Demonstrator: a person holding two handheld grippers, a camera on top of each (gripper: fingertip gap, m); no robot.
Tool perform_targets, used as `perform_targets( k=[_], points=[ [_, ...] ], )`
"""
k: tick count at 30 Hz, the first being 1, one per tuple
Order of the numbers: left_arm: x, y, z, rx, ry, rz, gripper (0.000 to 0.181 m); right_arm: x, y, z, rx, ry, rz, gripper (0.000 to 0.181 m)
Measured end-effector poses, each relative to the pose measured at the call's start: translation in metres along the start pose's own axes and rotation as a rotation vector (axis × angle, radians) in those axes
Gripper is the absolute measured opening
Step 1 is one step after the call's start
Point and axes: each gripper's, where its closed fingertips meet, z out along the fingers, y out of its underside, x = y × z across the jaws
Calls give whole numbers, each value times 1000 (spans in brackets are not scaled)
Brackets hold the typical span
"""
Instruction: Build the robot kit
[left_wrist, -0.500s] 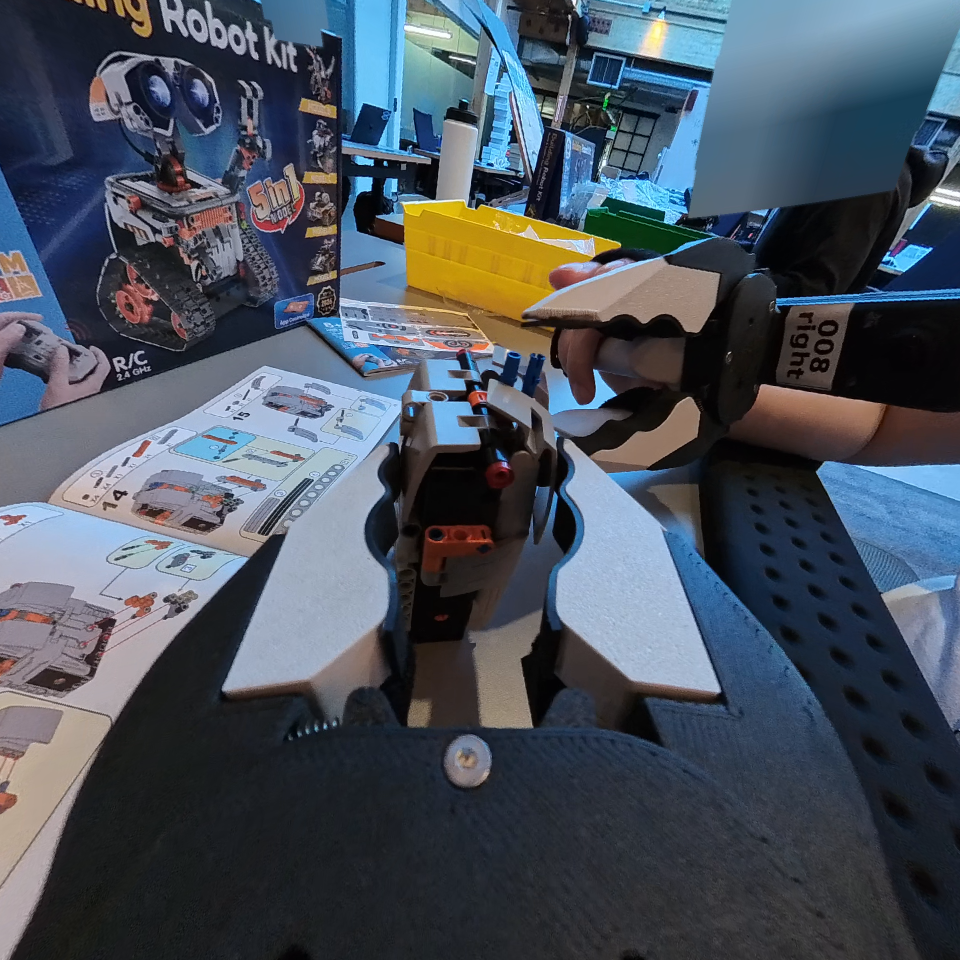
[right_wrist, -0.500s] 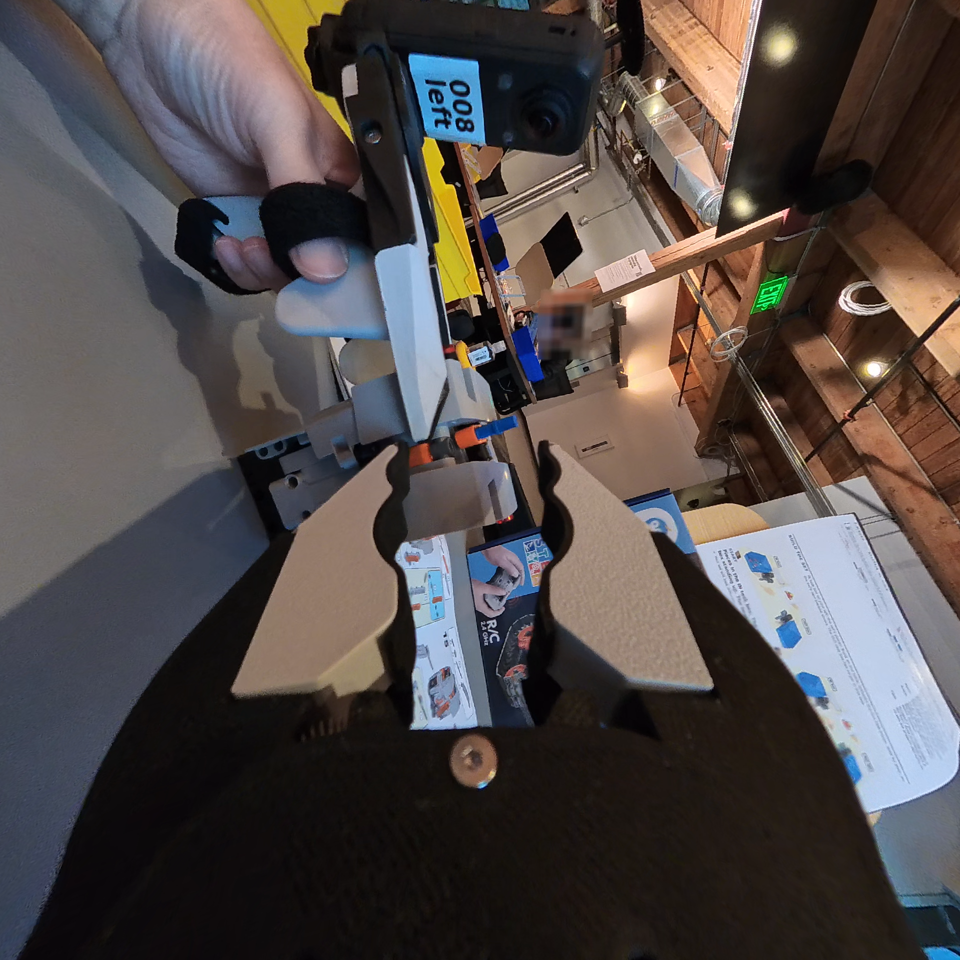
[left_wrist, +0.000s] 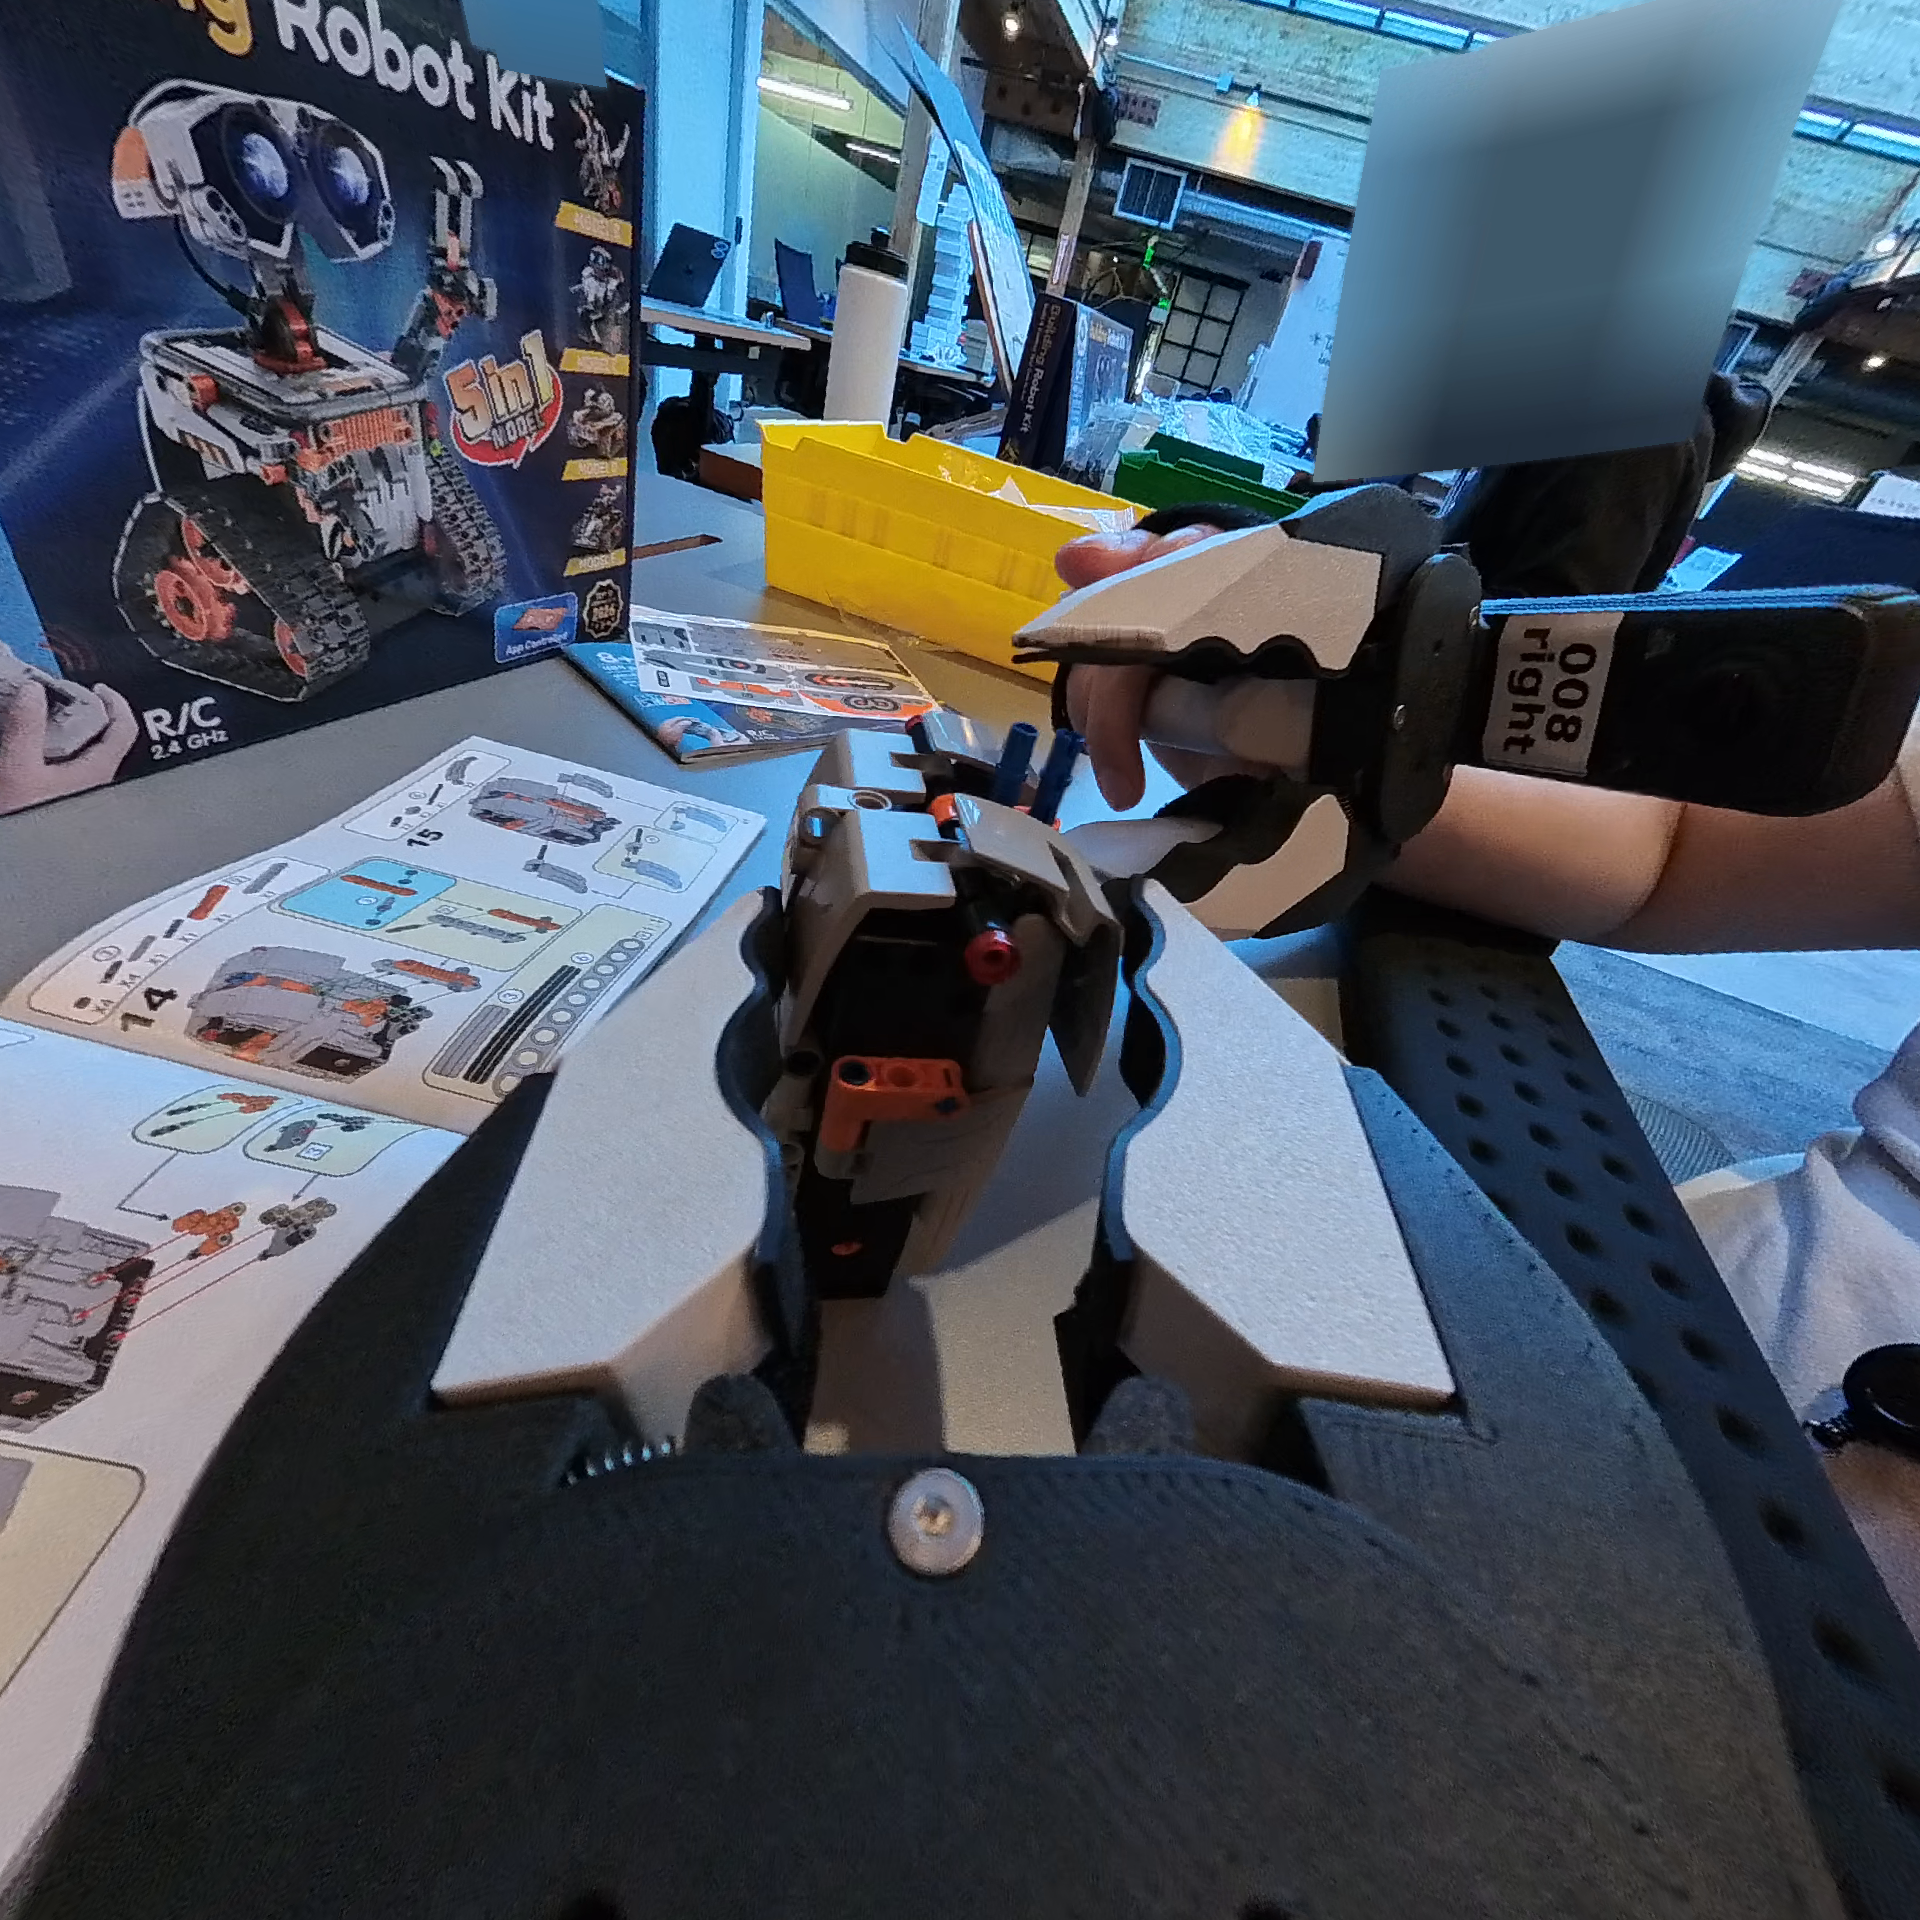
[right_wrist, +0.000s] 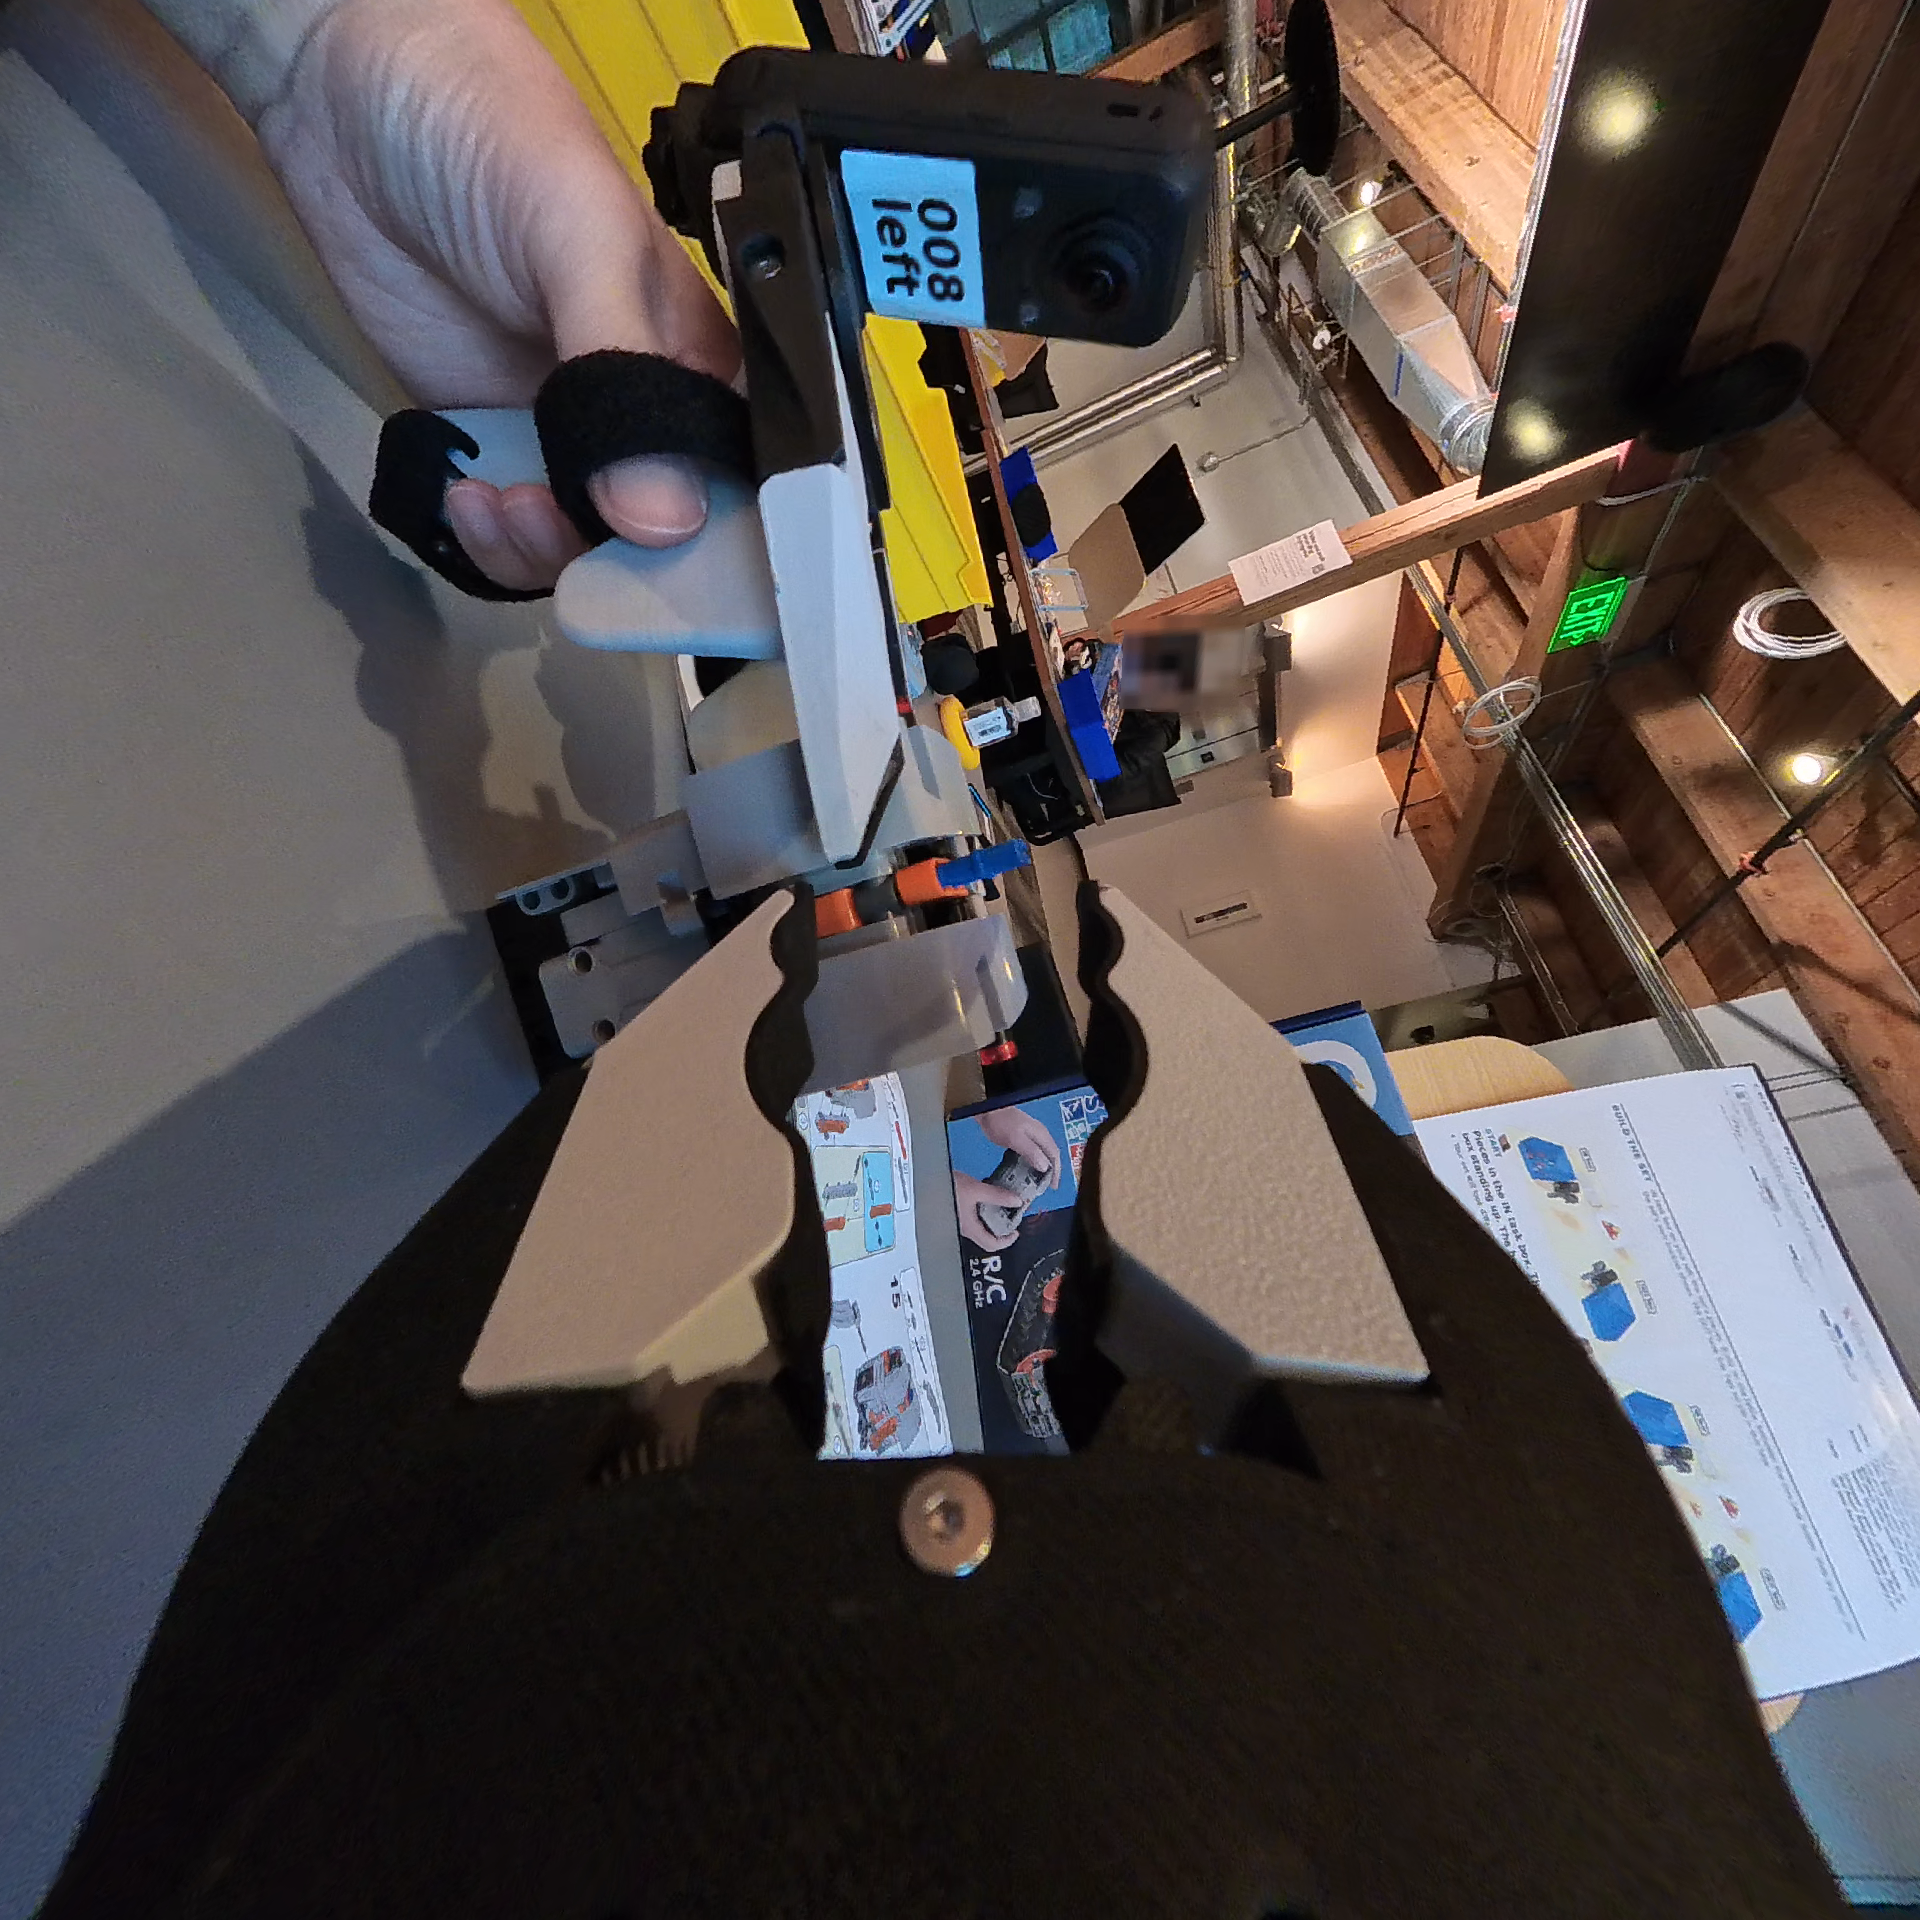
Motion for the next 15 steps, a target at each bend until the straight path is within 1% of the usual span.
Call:
perform_targets(
  k=[7, 9, 11, 15],
  points=[
    [1, 1, 2, -30, -48, 57, 70, -1, 1, 1, -3, 8, -13, 49],
    [0, 1, 2, -39, -53, 41, 68, -1, 1, 1, -2, 11, -17, 49],
    [-3, 1, 1, -46, -68, 31, 61, -1, 2, 2, -2, 14, -24, 49],
    [-5, 1, 1, -66, -110, 50, 60, -3, 2, 3, -1, 14, -31, 48]
  ],
)
